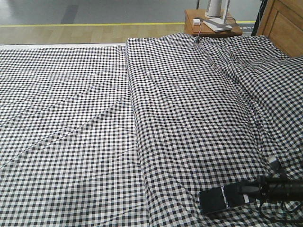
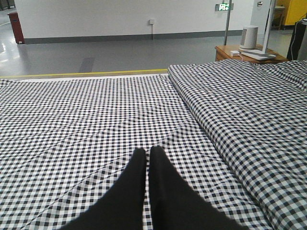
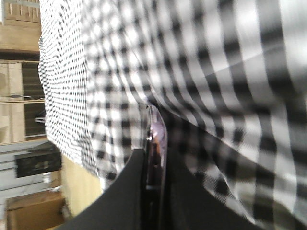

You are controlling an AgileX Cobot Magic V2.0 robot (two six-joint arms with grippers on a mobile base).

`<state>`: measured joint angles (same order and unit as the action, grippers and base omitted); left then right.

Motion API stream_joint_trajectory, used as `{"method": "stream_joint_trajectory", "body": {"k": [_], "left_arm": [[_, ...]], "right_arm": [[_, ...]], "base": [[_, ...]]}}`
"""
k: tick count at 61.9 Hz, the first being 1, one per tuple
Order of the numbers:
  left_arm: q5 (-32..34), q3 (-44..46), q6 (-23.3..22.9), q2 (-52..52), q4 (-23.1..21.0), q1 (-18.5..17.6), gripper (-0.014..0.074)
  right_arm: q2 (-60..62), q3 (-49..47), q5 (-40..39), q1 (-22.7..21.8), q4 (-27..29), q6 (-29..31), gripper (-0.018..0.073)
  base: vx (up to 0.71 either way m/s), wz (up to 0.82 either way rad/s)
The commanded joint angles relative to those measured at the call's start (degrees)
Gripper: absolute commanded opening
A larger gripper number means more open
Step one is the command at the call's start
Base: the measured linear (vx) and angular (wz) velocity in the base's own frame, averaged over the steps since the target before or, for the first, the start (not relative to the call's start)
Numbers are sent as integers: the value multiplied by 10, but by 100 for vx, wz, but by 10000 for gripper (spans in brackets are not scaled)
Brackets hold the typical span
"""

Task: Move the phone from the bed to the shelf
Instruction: 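Lift the phone off the bed with the right gripper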

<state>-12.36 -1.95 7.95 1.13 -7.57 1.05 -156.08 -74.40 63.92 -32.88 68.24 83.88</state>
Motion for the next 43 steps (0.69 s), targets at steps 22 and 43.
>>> {"method": "stream_joint_trajectory", "body": {"k": [22,43], "left_arm": [[43,0,-2,4,-3,-1,1],[43,0,-2,4,-3,-1,1]], "right_arm": [[186,-2,101,-1,29,-26,-4],[324,-2,101,35,25,-62,-4]], "base": [[0,0],[0,0]]}}
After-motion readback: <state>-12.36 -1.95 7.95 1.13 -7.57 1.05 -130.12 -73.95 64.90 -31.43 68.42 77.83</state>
